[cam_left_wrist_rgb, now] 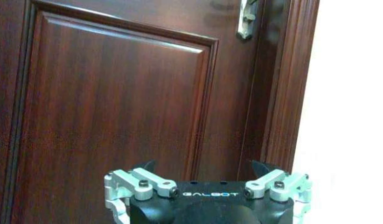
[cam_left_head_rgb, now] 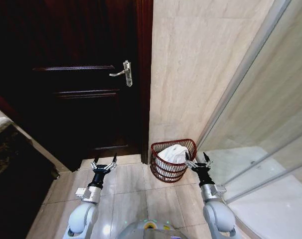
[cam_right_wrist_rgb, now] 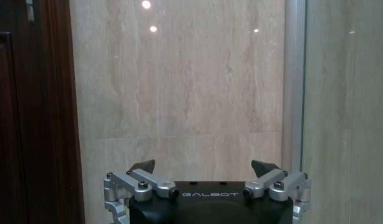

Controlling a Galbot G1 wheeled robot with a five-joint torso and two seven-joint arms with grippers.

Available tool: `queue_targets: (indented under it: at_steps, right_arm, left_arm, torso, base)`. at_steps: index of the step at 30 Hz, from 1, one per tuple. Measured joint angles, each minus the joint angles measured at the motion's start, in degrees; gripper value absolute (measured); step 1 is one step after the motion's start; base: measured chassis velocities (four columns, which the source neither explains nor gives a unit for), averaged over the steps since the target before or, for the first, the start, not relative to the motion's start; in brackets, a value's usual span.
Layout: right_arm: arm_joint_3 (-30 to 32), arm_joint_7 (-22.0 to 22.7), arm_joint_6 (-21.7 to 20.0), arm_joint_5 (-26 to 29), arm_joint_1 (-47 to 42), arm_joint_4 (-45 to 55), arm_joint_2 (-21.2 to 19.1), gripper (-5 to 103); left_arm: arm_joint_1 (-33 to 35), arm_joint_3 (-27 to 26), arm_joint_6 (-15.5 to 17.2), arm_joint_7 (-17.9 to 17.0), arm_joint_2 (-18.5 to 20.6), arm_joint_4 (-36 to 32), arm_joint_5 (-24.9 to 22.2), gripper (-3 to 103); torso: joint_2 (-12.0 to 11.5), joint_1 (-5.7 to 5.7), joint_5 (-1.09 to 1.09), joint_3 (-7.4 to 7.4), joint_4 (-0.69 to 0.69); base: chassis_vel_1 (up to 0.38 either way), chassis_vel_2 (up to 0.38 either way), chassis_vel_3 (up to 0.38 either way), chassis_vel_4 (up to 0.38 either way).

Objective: Discard the used towel into the hamper.

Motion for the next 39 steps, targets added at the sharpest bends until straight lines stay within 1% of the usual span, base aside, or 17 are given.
queue_targets:
  at_steps: [10, 13, 15, 21, 25, 29, 39]
  right_arm:
    - [0.19, 0.06, 0.22, -0.10, 0.16, -0.74, 0.00, 100]
    - [0.02, 0.08, 0.63, -0.29, 0.08, -1.01, 0.12, 100]
    - [-0.01, 0.08, 0.67, -0.31, 0.07, -1.04, 0.13, 100]
    - [-0.16, 0.17, 0.62, -0.22, 0.09, -1.00, 0.24, 100]
    - [-0.17, 0.19, 0.62, -0.22, 0.03, -0.99, 0.27, 100]
    - [-0.18, 0.20, 0.63, -0.22, -0.18, -0.96, 0.29, 100]
    - [-0.23, 0.22, 1.02, -0.25, -0.39, -1.13, 0.30, 100]
  left_arm:
    - [-0.07, 0.05, 0.05, 0.09, 0.11, 0.36, 0.02, 100]
    - [-0.04, -0.06, -0.02, 0.13, 0.33, 0.54, 0.00, 100]
    - [-0.04, -0.07, -0.04, 0.14, 0.34, 0.58, -0.01, 100]
    - [-0.03, -0.01, -0.17, 0.16, 0.30, 0.79, -0.02, 100]
    - [-0.05, -0.01, -0.25, 0.20, 0.32, 0.83, -0.02, 100]
    - [0.02, -0.13, -0.61, 1.06, 0.38, 0.87, -0.11, 100]
    - [0.06, -0.15, -0.74, 1.19, 0.33, 0.91, -0.15, 100]
  torso:
    - [-2.13, -0.97, 0.00, -1.16, 0.00]
    - [-3.17, -1.40, 0.00, -1.76, 0.00]
    - [-3.40, -1.49, 0.00, -1.91, 0.00]
    - [-5.06, -2.14, 0.00, -2.92, 0.00]
    - [-5.68, -2.41, 0.00, -3.26, 0.00]
    - [-6.92, -2.96, 0.00, -3.94, 0.00]
    - [-9.00, -3.77, 0.00, -5.22, 0.00]
  base:
    - [0.000, 0.000, 0.000, 0.000]
    - [0.000, 0.000, 0.000, 0.000]
    - [0.000, 0.000, 0.000, 0.000]
    - [0.000, 0.000, 0.000, 0.000]
    - [0.000, 0.000, 0.000, 0.000]
    - [0.000, 0.000, 0.000, 0.000]
    - [0.000, 0.000, 0.000, 0.000]
